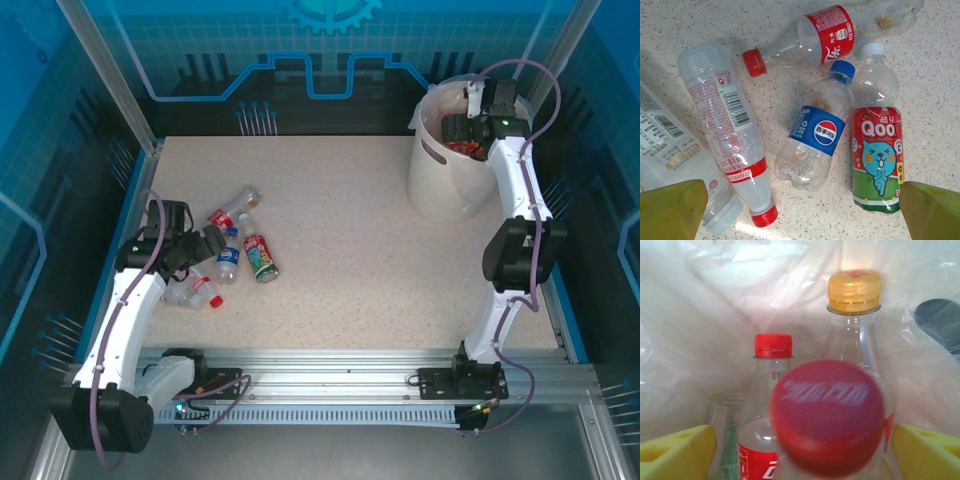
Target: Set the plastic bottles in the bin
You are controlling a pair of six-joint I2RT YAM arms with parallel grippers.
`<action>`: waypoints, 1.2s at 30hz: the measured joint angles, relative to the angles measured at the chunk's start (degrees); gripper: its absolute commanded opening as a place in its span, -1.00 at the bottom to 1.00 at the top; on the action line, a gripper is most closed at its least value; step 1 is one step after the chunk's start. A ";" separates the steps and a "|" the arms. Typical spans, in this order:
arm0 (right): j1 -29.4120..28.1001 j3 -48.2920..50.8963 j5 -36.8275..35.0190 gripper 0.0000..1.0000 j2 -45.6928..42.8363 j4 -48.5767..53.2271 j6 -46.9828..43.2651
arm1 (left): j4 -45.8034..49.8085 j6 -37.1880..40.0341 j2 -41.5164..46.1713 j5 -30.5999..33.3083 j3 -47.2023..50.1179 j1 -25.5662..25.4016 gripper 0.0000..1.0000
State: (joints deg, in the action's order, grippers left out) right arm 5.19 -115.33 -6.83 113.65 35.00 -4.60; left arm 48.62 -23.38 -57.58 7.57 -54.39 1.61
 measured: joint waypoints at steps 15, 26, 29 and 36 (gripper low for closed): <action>-1.68 2.62 6.38 0.99 -12.79 0.07 0.28 | -0.63 -3.21 -0.17 -1.55 1.36 22.97 0.98; -6.45 23.50 14.03 0.99 -25.75 -4.24 4.39 | -10.67 -10.78 -9.51 -4.96 9.42 35.85 0.86; -7.52 27.04 15.10 0.99 -27.34 -4.94 4.94 | -13.44 -11.96 -12.17 -5.60 10.38 36.74 0.86; -7.65 30.77 16.83 0.99 -30.62 -7.89 6.88 | -18.97 -14.08 -16.79 -6.82 13.40 36.92 0.84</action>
State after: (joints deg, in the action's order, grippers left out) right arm -2.46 -84.55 10.00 83.02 27.11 2.28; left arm 29.65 -37.45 -74.37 0.75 -40.99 38.52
